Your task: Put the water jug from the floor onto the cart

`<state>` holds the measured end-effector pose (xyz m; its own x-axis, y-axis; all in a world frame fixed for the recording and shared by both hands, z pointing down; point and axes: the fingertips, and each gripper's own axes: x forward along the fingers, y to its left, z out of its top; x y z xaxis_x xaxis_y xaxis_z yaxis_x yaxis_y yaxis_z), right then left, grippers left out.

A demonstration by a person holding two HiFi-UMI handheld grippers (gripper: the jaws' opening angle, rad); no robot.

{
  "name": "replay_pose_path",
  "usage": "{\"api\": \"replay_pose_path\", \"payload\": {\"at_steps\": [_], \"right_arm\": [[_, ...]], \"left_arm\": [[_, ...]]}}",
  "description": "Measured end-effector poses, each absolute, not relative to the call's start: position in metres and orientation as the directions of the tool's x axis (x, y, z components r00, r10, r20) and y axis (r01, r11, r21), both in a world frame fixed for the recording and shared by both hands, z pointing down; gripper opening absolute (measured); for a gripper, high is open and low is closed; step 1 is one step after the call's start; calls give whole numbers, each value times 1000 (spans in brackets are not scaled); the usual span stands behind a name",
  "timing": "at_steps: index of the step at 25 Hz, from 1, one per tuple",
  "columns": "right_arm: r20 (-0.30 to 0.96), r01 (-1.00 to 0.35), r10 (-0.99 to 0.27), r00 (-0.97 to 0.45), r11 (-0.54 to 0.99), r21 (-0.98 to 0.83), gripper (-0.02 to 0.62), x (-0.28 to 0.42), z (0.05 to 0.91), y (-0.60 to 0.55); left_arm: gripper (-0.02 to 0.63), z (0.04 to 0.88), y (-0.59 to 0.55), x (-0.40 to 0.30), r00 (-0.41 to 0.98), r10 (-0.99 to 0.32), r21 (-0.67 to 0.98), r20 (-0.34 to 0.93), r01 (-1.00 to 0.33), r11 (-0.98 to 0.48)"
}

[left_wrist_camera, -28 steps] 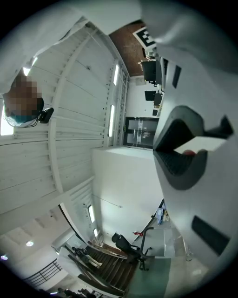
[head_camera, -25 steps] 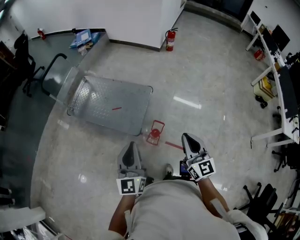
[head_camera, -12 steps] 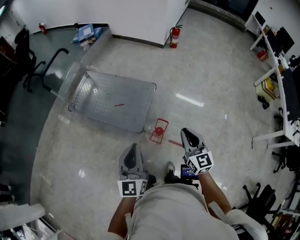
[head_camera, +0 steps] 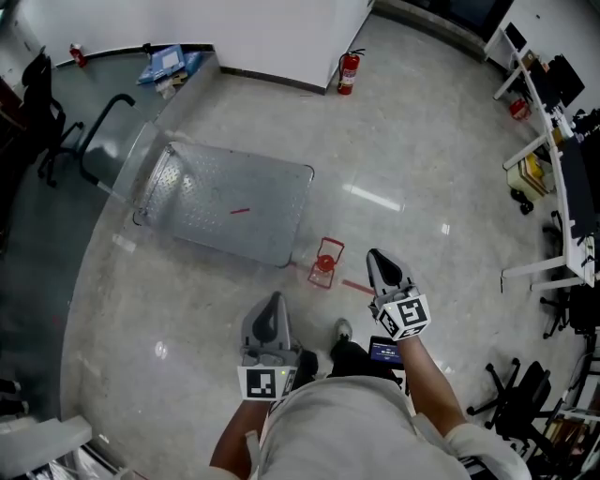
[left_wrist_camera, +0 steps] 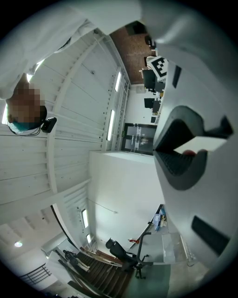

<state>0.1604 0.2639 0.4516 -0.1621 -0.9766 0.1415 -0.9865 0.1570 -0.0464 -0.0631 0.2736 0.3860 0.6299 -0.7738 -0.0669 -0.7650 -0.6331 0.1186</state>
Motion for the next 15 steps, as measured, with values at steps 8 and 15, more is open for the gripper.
{"api": "replay_pose_path", "payload": {"at_steps": [8, 15], "right_arm": [[149, -982, -971, -186, 183, -36, 14, 160, 460, 232], [159, -965, -952, -261, 257, -41, 14, 180, 483, 183]], "left_arm": [[-2, 394, 241, -46, 625, -778, 142, -65, -766, -627], [-2, 397, 203, -7, 588, -806, 126, -65, -796, -591]]}}
